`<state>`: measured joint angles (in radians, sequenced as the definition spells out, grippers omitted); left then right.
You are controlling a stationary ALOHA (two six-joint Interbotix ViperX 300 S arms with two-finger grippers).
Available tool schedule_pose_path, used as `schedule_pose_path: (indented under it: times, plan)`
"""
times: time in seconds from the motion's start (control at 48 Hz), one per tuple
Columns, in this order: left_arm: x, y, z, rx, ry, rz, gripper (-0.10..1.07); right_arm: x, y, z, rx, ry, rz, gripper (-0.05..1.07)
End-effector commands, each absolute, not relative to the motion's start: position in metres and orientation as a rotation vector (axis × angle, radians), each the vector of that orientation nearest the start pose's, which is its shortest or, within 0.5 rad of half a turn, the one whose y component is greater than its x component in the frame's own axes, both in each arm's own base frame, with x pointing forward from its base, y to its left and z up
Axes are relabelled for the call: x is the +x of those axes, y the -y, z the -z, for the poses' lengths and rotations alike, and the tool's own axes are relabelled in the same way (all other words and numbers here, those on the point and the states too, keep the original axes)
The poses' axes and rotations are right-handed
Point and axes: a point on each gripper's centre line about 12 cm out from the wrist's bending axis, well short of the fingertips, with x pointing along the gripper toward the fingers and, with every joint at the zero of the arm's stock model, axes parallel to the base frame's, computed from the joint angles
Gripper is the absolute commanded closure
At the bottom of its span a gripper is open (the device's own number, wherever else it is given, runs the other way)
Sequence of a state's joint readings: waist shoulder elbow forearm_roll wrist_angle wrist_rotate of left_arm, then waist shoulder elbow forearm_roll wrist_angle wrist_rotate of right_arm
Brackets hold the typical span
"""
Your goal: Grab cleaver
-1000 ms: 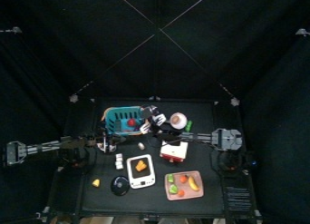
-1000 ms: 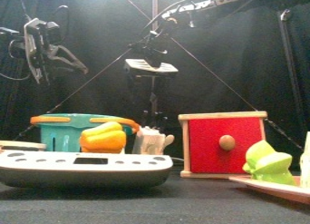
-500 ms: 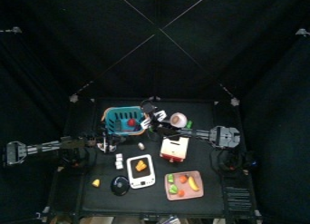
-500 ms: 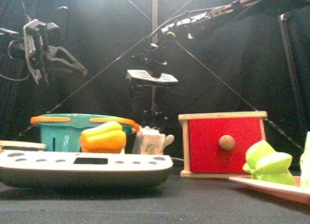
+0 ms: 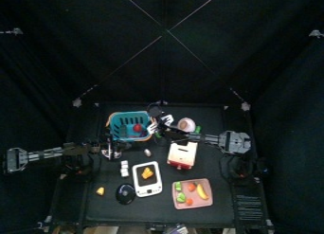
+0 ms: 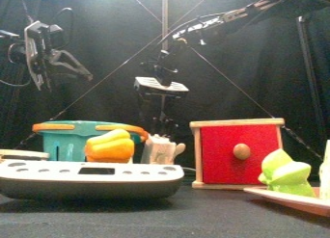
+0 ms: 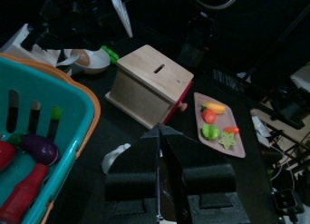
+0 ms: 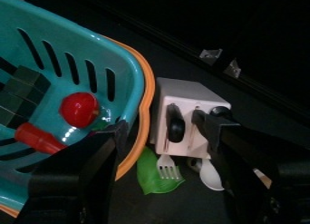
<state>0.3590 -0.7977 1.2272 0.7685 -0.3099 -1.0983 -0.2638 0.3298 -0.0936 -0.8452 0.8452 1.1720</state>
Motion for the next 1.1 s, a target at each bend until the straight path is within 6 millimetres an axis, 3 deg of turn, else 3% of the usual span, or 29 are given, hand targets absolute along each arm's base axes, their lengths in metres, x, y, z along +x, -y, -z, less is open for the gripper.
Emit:
schedule_pose_path:
  times: [0.0, 0.75, 1.083]
  plan:
    - [0.2101, -0.0522, -0.2362, -0.407, -0.153, -0.176, 0.54, 0.4706, 0.1986, -0.2624, 0.328, -0.615, 1.008, 0.05]
    - [0.2099, -0.0521, -0.2357, -0.407, -0.155, -0.176, 0.54, 0.4726, 0.1999, -0.2556, 0.343, -0.623, 1.002, 0.06]
    - [0.2097, -0.0520, -0.2350, -0.406, -0.157, -0.176, 0.54, 0.4720, 0.2037, -0.2538, 0.355, -0.622, 1.004, 0.30]
